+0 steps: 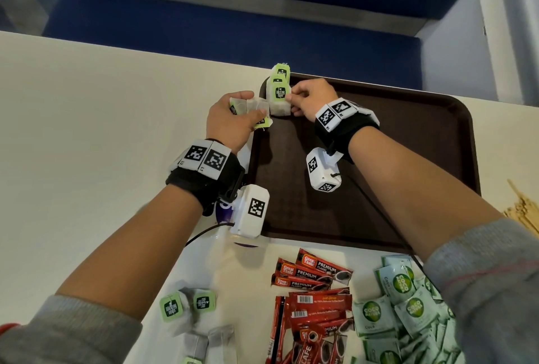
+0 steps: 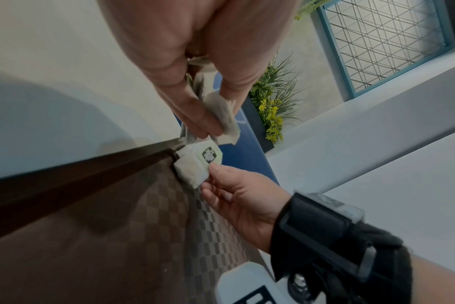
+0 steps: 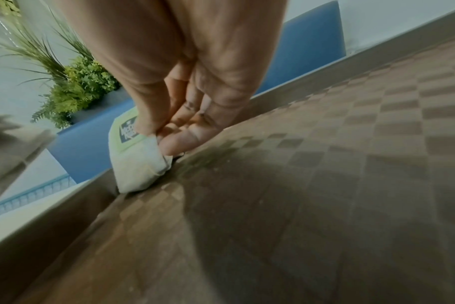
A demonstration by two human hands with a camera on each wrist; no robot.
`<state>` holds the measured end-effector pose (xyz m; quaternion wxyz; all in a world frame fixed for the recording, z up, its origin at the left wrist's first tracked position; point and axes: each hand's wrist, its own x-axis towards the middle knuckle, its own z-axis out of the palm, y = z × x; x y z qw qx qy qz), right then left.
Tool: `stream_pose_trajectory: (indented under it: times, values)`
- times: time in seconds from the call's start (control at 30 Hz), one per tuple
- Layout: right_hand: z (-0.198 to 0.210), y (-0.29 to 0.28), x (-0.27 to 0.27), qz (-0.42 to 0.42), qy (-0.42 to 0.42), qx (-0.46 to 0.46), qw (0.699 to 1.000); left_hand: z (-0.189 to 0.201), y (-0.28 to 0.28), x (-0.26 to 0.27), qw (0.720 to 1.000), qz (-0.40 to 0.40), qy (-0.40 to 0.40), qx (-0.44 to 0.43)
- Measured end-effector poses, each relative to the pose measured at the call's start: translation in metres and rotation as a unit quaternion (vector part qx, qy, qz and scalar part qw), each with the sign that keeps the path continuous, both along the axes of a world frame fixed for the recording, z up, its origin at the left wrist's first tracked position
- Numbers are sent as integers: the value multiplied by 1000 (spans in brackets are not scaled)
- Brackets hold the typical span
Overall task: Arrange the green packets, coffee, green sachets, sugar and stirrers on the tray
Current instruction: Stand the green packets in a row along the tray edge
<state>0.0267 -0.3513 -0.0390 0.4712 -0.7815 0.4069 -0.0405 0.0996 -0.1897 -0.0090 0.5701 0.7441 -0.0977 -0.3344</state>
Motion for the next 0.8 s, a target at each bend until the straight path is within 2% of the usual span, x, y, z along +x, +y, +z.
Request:
stream_pose_trajectory:
  times: [0.33, 0.53, 0.8]
  values:
    - [-6, 5, 12, -46, 16, 4, 999, -6, -1, 3, 1000, 1, 6, -8]
    - [-6, 7, 12, -81, 14, 45, 996, -7, -2, 2, 1000, -3, 8, -6]
    - [-4, 5, 5, -63, 33, 24, 997, -4, -1, 1, 1000, -8, 17, -6]
